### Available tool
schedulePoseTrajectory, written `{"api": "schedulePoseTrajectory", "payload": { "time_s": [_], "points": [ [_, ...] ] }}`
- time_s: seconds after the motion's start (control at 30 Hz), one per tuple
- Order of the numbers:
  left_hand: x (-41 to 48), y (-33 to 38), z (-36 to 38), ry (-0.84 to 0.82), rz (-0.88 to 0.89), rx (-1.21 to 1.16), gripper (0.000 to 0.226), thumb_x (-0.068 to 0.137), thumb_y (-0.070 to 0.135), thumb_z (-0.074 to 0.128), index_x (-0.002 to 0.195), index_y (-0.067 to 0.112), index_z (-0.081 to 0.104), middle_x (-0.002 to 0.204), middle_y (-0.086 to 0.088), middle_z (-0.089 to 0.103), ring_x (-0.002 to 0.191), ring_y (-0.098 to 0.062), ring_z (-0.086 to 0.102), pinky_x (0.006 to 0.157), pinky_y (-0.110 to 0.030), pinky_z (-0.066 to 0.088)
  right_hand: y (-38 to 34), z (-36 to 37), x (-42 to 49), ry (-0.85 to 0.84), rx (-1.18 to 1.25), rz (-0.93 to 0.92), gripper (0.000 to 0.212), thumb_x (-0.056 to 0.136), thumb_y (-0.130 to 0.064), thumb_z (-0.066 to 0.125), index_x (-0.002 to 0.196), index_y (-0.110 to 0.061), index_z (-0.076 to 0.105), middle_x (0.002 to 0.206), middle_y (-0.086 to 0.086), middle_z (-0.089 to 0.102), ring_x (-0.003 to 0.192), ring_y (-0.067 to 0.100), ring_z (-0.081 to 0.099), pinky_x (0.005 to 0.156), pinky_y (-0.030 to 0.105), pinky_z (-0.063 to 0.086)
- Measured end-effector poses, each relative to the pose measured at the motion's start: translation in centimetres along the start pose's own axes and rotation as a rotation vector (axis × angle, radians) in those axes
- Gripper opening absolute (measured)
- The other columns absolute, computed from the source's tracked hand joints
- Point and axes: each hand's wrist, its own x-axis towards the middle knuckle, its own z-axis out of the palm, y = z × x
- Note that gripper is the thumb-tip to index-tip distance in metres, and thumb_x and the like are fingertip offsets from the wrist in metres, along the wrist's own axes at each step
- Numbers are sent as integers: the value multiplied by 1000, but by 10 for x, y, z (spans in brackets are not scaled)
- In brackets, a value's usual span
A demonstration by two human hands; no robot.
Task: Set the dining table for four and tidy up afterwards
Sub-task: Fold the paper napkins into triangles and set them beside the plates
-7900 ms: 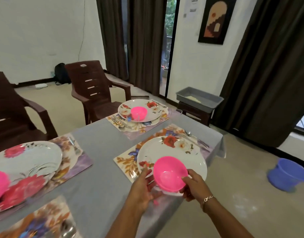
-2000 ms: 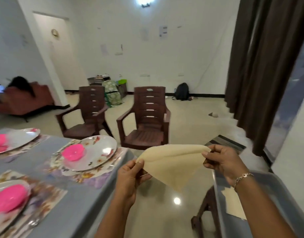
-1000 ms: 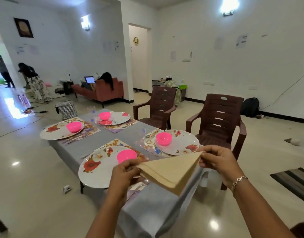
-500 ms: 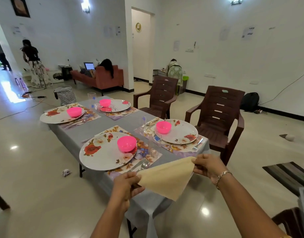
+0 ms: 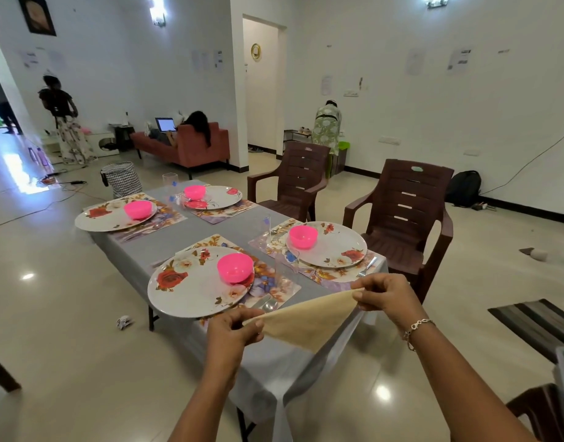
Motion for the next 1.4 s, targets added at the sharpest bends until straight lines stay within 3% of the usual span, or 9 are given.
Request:
{"api": "schedulePoseTrajectory", "payload": {
  "time_s": [0.13,0.33,0.43,0.57,0.73,0.87,1.03,1.1,1.4],
  "points": [
    [1,-2,-2,18,15,52,15,83,-5,61,79,8,69,83,-15,67,79,-25,62,61,-26,53,0,1,-1,4,-88,-56,15,80,2,65,73,-12,67,77,7,64,74,16,58,63,20,49],
    [2,-11,-6,-167,-106,282,4,85,5,63,87,8,63,87,-6,64,86,-17,58,72,-27,46,-9,10,1,-45,90,-110,7,82,5,59,83,2,66,90,8,69,84,12,63,75,19,51],
    [6,-10,0,-138,94,452,28,79,21,74,104,20,61,103,12,59,99,-4,52,86,-24,41,-26,13,-1,-132,-152,-196,14,82,2,62,77,-10,66,87,10,69,82,14,63,68,12,51],
    [4,9,26,-221,308,422,33,73,35,76,102,35,61,103,25,59,98,12,52,83,-7,40,-45,20,-2,-223,-486,-304,9,80,-4,66,79,-13,68,72,-5,61,67,6,53,63,12,44],
    [2,13,55,-355,329,329,36,65,52,64,97,37,65,100,16,69,97,2,62,88,-18,50,-58,27,-6,-240,-585,-402,5,81,-8,66,85,-9,70,76,0,63,71,12,56,65,18,46],
    [0,11,62,-378,273,203,18,72,33,62,88,28,69,85,9,71,82,-1,65,75,-18,50,-57,28,-4,-248,-527,-391,7,80,-6,67,80,-13,69,76,9,66,67,15,53,69,33,48],
    [-2,14,58,-441,91,23,10,89,13,59,89,13,69,71,9,68,68,-4,61,64,-19,47,-50,33,-6,-304,-230,-232,4,82,-9,66,80,-13,65,82,6,63,77,12,57,67,17,50],
    [-2,15,55,-453,37,-6,13,86,19,60,91,13,70,75,2,69,70,-9,61,65,-23,47,-46,37,-6,-346,-227,-160,6,83,-12,65,78,-10,63,75,3,58,72,9,54,62,14,47],
    [-6,-3,22,-376,-246,24,15,91,4,55,84,6,68,67,-2,69,64,-15,65,60,-22,52,-22,55,10,-119,34,58,19,87,-7,60,68,-7,58,66,6,55,58,14,54,47,18,48]
  ]
}}
